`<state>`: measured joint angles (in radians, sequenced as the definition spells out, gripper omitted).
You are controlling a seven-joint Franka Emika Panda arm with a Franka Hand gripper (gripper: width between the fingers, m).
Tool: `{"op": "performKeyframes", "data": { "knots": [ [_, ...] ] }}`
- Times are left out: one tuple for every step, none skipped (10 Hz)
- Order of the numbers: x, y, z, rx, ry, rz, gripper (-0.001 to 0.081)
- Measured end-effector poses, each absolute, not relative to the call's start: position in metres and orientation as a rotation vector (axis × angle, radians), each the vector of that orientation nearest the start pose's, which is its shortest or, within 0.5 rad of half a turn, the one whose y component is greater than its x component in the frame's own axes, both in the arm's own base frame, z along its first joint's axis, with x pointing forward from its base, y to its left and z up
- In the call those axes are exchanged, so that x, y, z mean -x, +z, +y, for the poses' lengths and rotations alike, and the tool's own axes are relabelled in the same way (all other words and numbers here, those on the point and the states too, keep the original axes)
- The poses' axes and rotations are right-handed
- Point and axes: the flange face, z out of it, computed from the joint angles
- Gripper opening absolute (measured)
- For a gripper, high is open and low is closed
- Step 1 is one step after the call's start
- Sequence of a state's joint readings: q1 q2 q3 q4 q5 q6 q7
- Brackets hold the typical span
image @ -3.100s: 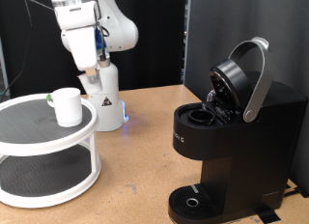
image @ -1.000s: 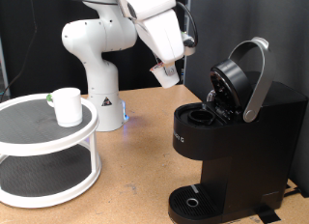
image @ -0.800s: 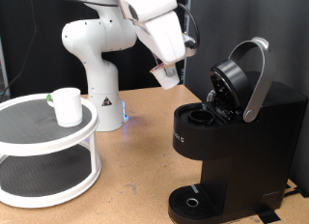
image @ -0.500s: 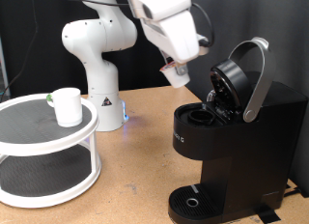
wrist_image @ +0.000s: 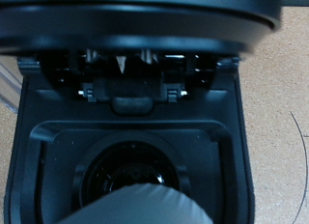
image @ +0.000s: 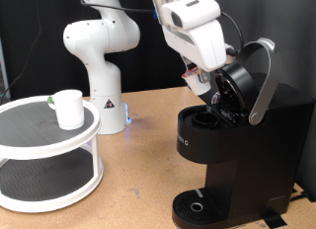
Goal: Make a cup of coffee with the keurig machine
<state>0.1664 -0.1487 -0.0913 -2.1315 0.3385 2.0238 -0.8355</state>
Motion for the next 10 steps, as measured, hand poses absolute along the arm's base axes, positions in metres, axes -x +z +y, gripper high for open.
{"op": "performKeyframes", "data": {
  "knots": [
    [-0.51,0.476,0.06,2.641,-0.218,-1.077,0.0424],
    [-0.509,0.473,0.064,2.642,-0.217,-1.084,0.0424],
    [-0.508,0.469,0.067,2.643,-0.217,-1.091,0.0424],
    [-0.506,0.465,0.071,2.646,-0.212,-1.098,0.0424],
    [-0.505,0.461,0.074,2.651,-0.205,-1.105,0.0424],
    [-0.503,0.457,0.077,2.655,-0.204,-1.107,0.0424],
    [-0.502,0.453,0.079,2.658,-0.201,-1.109,0.0424],
    [-0.501,0.45,0.081,2.664,-0.197,-1.106,0.0424],
    [-0.5,0.447,0.082,2.672,-0.19,-1.101,0.0424],
    [-0.5,0.444,0.084,2.681,-0.177,-1.098,0.0424]
  ]
}}
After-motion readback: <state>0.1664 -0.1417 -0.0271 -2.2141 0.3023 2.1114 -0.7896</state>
